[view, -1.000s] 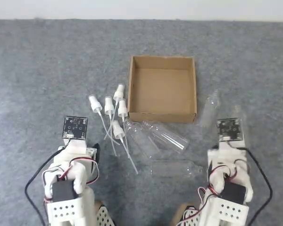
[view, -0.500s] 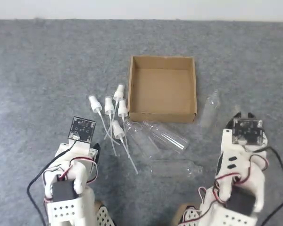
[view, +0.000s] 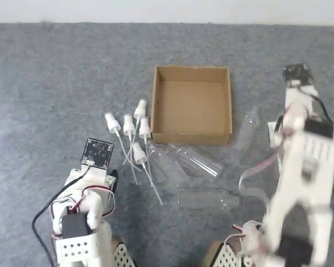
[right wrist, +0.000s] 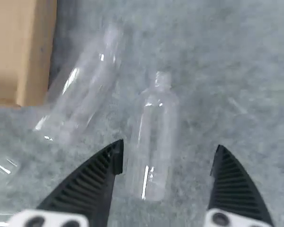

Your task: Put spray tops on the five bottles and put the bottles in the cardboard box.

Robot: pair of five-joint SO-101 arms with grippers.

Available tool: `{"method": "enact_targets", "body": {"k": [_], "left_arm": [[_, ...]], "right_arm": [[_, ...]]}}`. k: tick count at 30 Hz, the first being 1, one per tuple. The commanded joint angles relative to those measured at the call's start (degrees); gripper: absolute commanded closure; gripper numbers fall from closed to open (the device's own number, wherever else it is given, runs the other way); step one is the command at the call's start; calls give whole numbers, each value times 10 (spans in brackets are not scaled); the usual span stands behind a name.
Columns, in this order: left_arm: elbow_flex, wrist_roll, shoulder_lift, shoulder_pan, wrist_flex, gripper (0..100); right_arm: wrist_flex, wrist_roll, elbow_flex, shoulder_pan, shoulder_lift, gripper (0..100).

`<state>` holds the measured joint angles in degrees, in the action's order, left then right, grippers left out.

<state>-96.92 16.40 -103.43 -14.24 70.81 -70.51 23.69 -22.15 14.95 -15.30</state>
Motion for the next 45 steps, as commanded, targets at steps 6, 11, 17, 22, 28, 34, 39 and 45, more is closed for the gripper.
{"method": "enact_targets", "body": {"k": [6, 11, 17, 22, 28, 34, 39, 45], "left_arm": [[4, 4, -13, -2, 4, 804], [4, 4, -13, -2, 1, 804], [4, 13, -13, -25, -61, 804], [23, 34, -13, -96, -165, 844], [210, 27, 18, -94, -61, 870], [455, 4, 282, -66, 33, 869], [609, -44, 530, -6, 68, 868], [750, -106, 757, 25, 62, 788]], "right_arm": [[-25, 17, 243, -10, 311, 731], [-25, 15, 293, -9, 400, 760], [-20, 18, 302, -3, 429, 960], [-15, 47, 302, 16, 425, 993], [-14, 81, 268, 30, 386, 993], [51, 107, 171, 35, 327, 993], [109, 133, 79, 38, 272, 993], [109, 134, 68, 64, 253, 993]]}}
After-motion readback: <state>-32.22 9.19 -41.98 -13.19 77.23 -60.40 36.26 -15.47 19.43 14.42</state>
